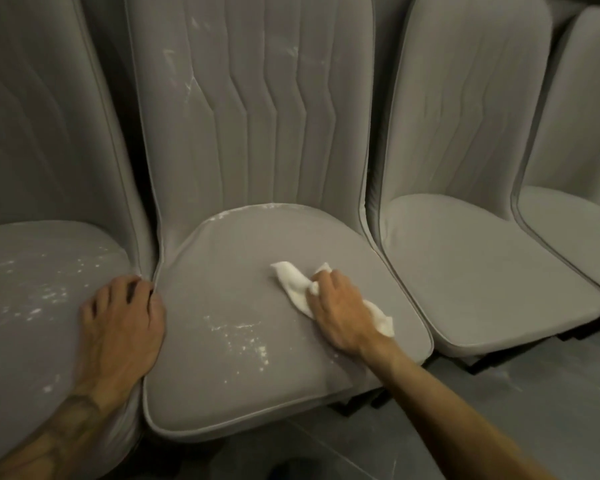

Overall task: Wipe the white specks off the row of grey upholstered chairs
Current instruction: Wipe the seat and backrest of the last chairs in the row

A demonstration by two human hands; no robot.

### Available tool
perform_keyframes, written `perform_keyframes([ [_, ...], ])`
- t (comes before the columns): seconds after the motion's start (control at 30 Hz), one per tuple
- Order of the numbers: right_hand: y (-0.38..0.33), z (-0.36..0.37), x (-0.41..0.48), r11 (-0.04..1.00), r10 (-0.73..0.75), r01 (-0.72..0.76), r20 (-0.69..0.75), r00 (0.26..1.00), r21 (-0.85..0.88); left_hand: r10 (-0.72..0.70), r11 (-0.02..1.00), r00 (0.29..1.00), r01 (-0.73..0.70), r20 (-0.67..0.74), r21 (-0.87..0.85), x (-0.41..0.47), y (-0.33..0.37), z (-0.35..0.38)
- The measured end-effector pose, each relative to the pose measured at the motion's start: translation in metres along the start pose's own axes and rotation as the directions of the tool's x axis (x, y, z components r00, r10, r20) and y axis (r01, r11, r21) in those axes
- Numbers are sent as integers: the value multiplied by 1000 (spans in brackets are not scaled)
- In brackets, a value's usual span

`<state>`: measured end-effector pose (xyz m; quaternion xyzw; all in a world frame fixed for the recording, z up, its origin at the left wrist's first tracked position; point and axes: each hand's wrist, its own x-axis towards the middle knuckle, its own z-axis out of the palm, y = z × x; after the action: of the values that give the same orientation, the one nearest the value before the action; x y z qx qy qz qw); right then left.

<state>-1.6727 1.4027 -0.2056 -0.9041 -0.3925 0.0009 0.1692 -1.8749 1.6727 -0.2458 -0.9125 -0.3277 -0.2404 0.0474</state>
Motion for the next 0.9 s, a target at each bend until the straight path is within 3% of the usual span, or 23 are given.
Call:
perform_keyframes([
  [0.13,49,-24,-5,964,241,-248,-78,967,-93,-12,1000,1000,12,18,-17,1,2,-3],
  [0.2,37,-17,-12,953,264,-284,-168,950,-105,-20,1000,999,21,38,-18,0,4,-2],
  [0.3,-5,8,-20,988,127,-138,-146,981,-64,-43,998,999,44,25,-38,0,5,-1],
  [0.4,0,11,-19,999,39,-42,-100,994,-32,-56,997,998,58,40,-54,0,7,-4],
  [0.57,57,-17,-20,981,130,-157,-205,970,-118,-69,996,996,72,63,-51,0,10,-8],
  [0.7,36,-7,-21,955,225,-258,-212,951,-143,-63,997,994,67,85,-35,3,7,-9],
  [0.8,-16,13,-34,985,126,-143,-162,979,-95,-62,997,997,64,47,-49,0,6,-2],
  [0.9,-11,15,-32,998,22,-30,-154,988,-51,-24,999,999,25,25,-40,2,-4,7],
])
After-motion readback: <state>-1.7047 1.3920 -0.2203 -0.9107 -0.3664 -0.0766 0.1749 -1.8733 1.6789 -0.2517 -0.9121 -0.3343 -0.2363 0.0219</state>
